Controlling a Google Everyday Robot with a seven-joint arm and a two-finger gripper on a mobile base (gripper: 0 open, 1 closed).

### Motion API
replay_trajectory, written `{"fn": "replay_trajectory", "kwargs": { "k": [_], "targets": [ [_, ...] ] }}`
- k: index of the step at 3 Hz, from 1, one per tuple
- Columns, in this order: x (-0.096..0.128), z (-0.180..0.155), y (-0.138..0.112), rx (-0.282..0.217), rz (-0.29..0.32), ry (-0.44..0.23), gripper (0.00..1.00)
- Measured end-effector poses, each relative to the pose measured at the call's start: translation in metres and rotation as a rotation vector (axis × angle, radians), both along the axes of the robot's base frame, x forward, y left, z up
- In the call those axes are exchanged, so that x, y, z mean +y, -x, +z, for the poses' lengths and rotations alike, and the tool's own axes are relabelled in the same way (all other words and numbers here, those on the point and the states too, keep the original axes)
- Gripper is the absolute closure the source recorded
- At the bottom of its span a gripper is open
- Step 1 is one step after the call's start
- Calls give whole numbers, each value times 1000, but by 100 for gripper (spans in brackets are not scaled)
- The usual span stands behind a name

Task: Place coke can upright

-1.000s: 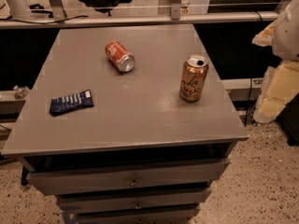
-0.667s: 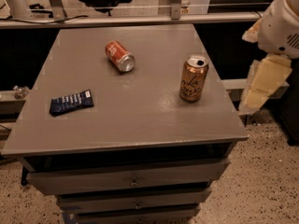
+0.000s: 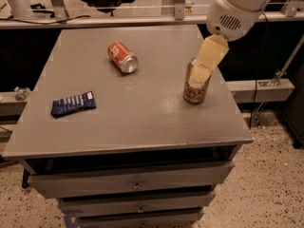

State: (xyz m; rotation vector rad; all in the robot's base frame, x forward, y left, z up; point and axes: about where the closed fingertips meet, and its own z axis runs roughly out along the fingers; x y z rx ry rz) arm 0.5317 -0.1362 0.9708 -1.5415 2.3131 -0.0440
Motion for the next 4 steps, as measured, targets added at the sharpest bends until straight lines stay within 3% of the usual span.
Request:
{"fn": "replay_trajectory", "kwargs": {
  "k": [2,4],
  "targets": [
    [93,-1,-48,8,-166,-133,0],
    [100,-1,-51,23,-215,-153,0]
  ]
}}
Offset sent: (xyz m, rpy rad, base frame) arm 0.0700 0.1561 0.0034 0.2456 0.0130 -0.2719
